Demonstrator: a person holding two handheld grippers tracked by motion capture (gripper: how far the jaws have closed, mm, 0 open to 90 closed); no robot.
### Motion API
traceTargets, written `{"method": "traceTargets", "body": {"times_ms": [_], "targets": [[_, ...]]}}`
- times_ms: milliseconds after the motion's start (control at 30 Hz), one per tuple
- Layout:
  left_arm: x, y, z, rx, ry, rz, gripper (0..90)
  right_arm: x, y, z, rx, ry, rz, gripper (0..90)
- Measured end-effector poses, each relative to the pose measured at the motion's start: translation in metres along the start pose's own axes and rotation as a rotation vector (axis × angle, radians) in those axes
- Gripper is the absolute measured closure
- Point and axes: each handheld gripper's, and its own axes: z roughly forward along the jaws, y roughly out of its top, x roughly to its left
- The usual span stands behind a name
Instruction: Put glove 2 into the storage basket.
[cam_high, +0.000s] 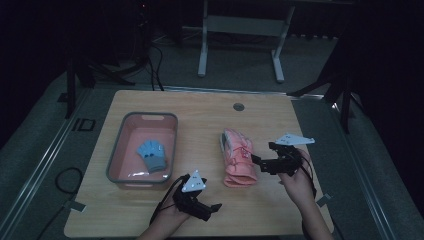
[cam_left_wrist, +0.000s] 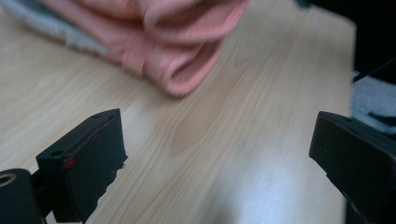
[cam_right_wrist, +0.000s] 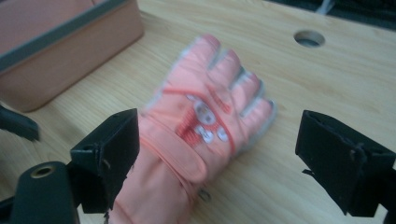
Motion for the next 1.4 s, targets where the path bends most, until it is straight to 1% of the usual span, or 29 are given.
{"method": "traceTargets", "body": {"times_ms": [67, 100, 233, 333, 433, 467, 533, 600, 633, 667, 700, 733, 767, 833, 867, 900, 933, 967, 1000, 1033, 1067, 1167, 1200, 1233, 1267, 1300, 1333, 1367, 1400], "targets": [[-0.002, 0.011, -0.003, 0.004, 0.003, -0.011, 3.8, -0.005, -0.002, -0.004, 0.029, -0.009, 0.019, 13.8], [-0.003, 0.018, -0.004, 0.011, -0.004, -0.012, 3.9, -0.007, -0.003, -0.006, 0.029, -0.018, 0.017, 13.9], [-0.005, 0.046, -0.005, 0.020, -0.014, 0.023, 4.0, -0.014, -0.007, -0.012, 0.026, -0.027, 0.024, 12.4], [-0.003, 0.068, -0.002, 0.009, -0.017, 0.044, 3.9, -0.019, -0.008, -0.017, 0.001, 0.019, 0.066, 11.8], [0.001, 0.088, 0.003, -0.004, -0.005, 0.066, 4.0, -0.024, -0.008, -0.022, -0.025, 0.059, 0.084, 10.9], [0.003, 0.094, 0.006, -0.006, 0.002, 0.068, 4.0, -0.025, -0.008, -0.022, -0.029, 0.056, 0.083, 10.9], [0.008, 0.107, 0.011, -0.019, -0.005, 0.055, 4.4, -0.027, -0.007, -0.023, -0.033, 0.047, 0.074, 11.0], [0.012, 0.118, 0.018, -0.030, -0.003, 0.042, 4.4, -0.029, -0.007, -0.022, -0.022, 0.030, 0.064, 15.8], [0.012, 0.118, 0.018, -0.030, -0.003, 0.042, 4.5, -0.029, -0.007, -0.022, -0.022, 0.030, 0.064, 15.8], [0.015, 0.128, 0.026, -0.020, 0.011, 0.067, 4.5, -0.030, -0.006, -0.020, -0.016, 0.023, 0.058, 18.5], [0.016, 0.133, 0.030, -0.009, 0.027, 0.088, 6.5, -0.033, -0.005, -0.017, -0.009, 0.007, 0.065, 25.2], [0.017, 0.135, 0.034, -0.007, 0.036, 0.105, 11.4, -0.034, -0.005, -0.015, -0.015, 0.004, 0.072, 29.2], [0.019, 0.139, 0.039, -0.004, 0.058, 0.125, 18.8, -0.035, -0.004, -0.013, -0.019, -0.010, 0.073, 32.7], [0.023, 0.142, 0.047, -0.003, 0.114, 0.140, 21.4, -0.036, -0.002, -0.007, -0.012, -0.028, 0.055, 34.7], [0.025, 0.143, 0.050, 0.001, 0.124, 0.145, 30.5, -0.036, 0.000, -0.003, -0.014, -0.027, 0.059, 37.7], [0.027, 0.144, 0.054, 0.004, 0.154, 0.153, 35.3, -0.036, 0.001, 0.000, -0.012, -0.026, 0.059, 37.9], [0.028, 0.144, 0.058, 0.004, 0.177, 0.157, 35.9, -0.035, 0.002, 0.005, -0.007, -0.024, 0.053, 37.9], [0.030, 0.143, 0.062, 0.007, 0.192, 0.152, 39.7, -0.034, 0.003, 0.011, -0.003, -0.024, 0.049, 39.6], [0.033, 0.144, 0.066, 0.031, 0.203, 0.140, 40.6, -0.033, 0.003, 0.016, 0.004, -0.018, 0.059, 43.7], [0.037, 0.143, 0.070, 0.060, 0.216, 0.116, 40.6, -0.033, 0.002, 0.021, 0.006, -0.004, 0.071, 44.6], [0.040, 0.141, 0.072, 0.073, 0.224, 0.099, 40.4, -0.032, 0.001, 0.027, 0.013, 0.007, 0.087, 46.5], [0.054, 0.134, 0.079, 0.124, 0.204, -0.026, 34.1, -0.033, -0.004, 0.037, 0.030, 0.038, 0.130, 52.4], [0.058, 0.130, 0.081, 0.143, 0.200, -0.040, 32.9, -0.033, -0.006, 0.040, 0.036, 0.048, 0.139, 52.6], [0.060, 0.127, 0.085, 0.175, 0.214, -0.043, 28.9, -0.032, -0.008, 0.043, 0.046, 0.051, 0.143, 52.4], [0.062, 0.123, 0.088, 0.187, 0.227, -0.059, 24.5, -0.032, -0.010, 0.046, 0.052, 0.051, 0.149, 52.3], [0.064, 0.119, 0.090, 0.194, 0.226, -0.070, 24.3, -0.032, -0.012, 0.048, 0.064, 0.066, 0.156, 50.8], [0.067, 0.115, 0.092, 0.197, 0.233, -0.088, 24.3, -0.031, -0.013, 0.051, 0.075, 0.079, 0.161, 50.2], [0.069, 0.112, 0.092, 0.197, 0.229, -0.113, 24.0, -0.029, -0.015, 0.054, 0.081, 0.082, 0.162, 49.7], [0.073, 0.108, 0.093, 0.204, 0.205, -0.151, 22.5, -0.029, -0.016, 0.056, 0.085, 0.090, 0.166, 47.6]]}}
